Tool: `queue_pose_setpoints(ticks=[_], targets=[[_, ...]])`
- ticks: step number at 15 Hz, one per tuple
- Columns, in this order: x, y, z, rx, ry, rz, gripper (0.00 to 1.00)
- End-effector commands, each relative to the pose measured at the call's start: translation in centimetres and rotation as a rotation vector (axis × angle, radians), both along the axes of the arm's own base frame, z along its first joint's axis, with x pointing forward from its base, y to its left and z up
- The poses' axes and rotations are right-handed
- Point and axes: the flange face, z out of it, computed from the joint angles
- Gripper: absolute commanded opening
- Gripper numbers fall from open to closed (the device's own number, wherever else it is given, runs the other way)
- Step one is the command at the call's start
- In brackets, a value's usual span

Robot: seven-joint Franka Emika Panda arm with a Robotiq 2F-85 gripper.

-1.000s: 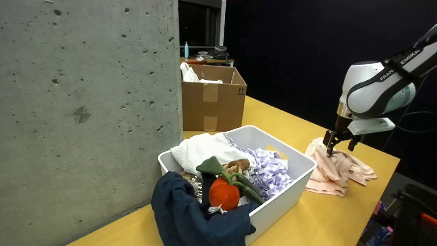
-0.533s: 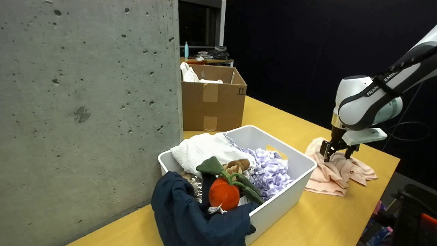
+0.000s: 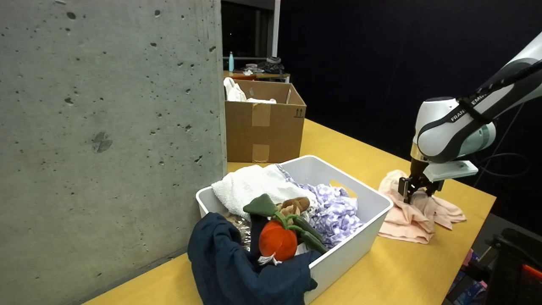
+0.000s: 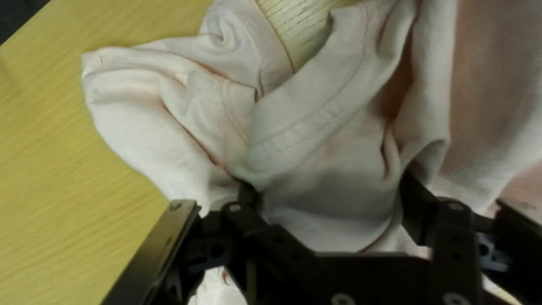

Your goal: Remove the light pink shirt from the white basket and use it to put the pear inside the white basket

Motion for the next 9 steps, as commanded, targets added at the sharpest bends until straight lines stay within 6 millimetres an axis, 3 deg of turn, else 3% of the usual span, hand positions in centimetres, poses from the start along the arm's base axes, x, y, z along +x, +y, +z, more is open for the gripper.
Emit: queue_pose_setpoints(ticks=[1, 5, 9], targets=[[1.0, -0.3, 1.4, 0.021, -0.003, 0.005, 0.53], [2.4, -0.6, 5.3, -0.012, -0.015, 0.01, 0.53], [4.3, -0.1, 12.3, -0.058, -0.047, 0.026, 0.53]])
